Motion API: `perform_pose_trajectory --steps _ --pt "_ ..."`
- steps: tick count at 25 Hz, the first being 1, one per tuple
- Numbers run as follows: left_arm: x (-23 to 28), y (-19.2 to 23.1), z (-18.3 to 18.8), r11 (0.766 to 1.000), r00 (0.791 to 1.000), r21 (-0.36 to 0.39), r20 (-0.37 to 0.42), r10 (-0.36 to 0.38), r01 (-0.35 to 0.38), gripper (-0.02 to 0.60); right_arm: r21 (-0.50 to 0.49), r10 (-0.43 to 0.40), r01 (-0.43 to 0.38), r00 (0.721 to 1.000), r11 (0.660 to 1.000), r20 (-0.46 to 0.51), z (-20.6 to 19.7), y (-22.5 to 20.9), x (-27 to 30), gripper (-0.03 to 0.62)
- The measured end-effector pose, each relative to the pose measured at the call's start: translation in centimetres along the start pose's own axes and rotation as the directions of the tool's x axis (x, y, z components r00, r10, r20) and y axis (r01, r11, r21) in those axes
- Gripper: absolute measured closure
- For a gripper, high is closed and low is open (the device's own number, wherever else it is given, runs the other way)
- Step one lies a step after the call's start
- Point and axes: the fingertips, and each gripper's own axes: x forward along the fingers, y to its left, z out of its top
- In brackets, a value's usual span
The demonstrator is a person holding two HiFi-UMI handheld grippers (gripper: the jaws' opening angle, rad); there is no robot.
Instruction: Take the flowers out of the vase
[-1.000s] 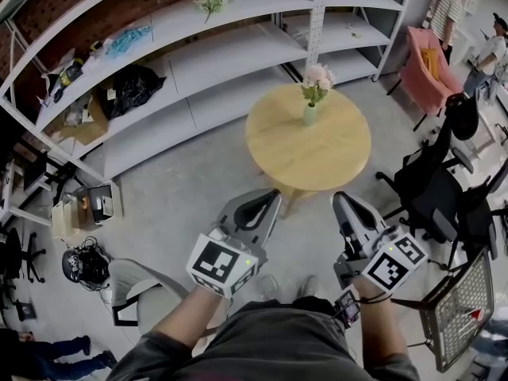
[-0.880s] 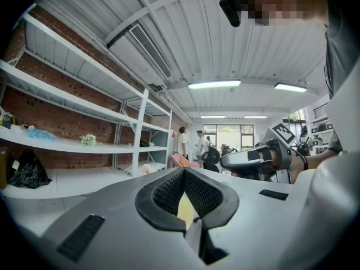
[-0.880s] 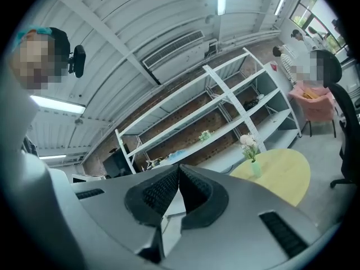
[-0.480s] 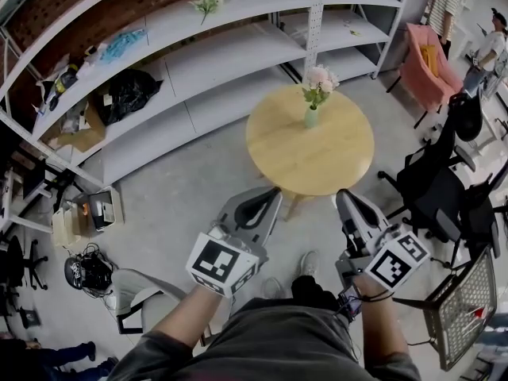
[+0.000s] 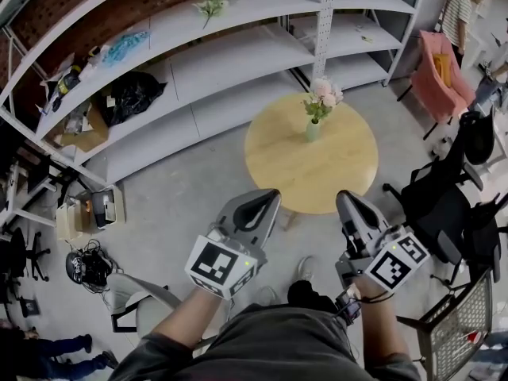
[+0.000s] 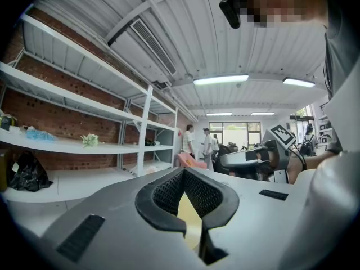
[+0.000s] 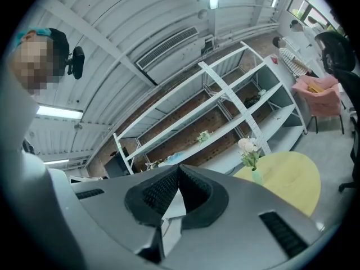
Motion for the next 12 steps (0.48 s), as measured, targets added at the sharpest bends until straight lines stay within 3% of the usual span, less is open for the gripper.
perform_pose_trajectory --steps 12 --pt "11.8 -0.4 -0.5 0.997 0.996 0.0 -0.044 0.077 -0.077 0.572 0.049 0.071 -0.068 0.996 0.996 -0.06 3.6 -11.3 1.7 0.579"
